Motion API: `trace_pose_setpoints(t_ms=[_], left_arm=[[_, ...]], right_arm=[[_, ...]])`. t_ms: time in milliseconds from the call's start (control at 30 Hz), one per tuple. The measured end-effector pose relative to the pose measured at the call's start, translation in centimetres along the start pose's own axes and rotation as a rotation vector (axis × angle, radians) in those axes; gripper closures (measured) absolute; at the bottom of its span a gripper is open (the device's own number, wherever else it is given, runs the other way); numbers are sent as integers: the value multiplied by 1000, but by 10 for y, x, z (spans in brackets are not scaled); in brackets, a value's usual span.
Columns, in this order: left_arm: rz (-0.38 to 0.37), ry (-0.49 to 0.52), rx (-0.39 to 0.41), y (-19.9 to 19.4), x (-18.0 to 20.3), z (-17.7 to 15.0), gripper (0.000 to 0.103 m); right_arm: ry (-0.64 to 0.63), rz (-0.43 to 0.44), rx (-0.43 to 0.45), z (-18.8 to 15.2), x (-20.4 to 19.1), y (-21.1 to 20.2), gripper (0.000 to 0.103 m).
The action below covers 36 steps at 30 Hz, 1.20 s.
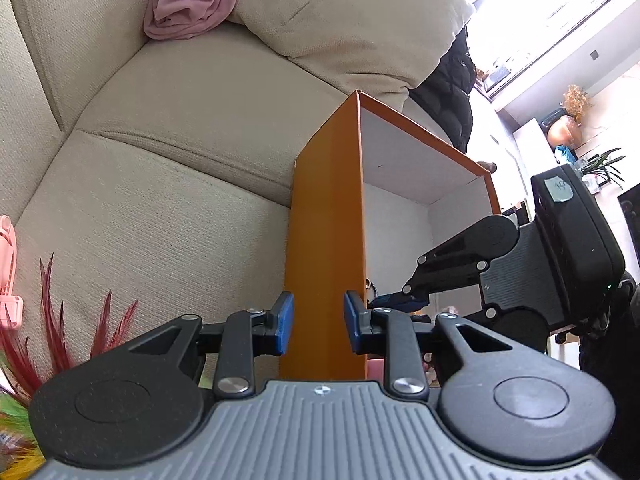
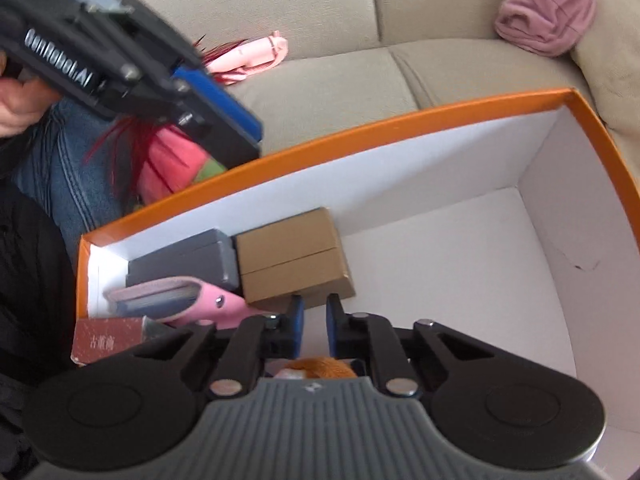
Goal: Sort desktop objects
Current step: 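Lower the brown box into the shoebox and open the right tool while the left tool lowers the deck box, then regrasp the deck box with the left tool and lay it flat in the shoebox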
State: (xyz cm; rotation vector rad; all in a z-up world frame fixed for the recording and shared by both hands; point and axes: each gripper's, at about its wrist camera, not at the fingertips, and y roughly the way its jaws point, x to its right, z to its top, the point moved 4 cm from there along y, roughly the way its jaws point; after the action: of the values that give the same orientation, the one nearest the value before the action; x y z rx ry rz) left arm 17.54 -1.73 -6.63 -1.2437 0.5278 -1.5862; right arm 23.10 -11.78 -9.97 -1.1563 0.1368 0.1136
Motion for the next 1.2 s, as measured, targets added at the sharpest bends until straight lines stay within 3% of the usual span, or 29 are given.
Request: trace_pose_setpoints(t_ms=[133, 233, 400, 567, 800, 1067, 1200], left_arm=[[32, 67, 61, -14, 16, -1, 73], [2, 167, 80, -27, 42, -4, 73], [-19, 377, 3, -20, 94, -23, 71], [36, 525, -83, 2, 121, -49, 55], [98, 550, -157, 17, 126, -61, 53], [138, 552, -223, 32, 126, -69, 54], [175, 554, -216, 34, 128, -72, 63]], right_arm=[[40, -49, 25, -12, -4, -13, 88], [31, -94, 55, -27, -13, -33, 88], [-54, -97, 49, -49, -38, -54, 75], [-261, -80, -8, -55, -63, -37, 70], [-372, 18, -64, -41, -55, -25, 54], [-443, 143, -91, -30, -50, -5, 49], [-413, 164, -138, -25, -44, 3, 48]])
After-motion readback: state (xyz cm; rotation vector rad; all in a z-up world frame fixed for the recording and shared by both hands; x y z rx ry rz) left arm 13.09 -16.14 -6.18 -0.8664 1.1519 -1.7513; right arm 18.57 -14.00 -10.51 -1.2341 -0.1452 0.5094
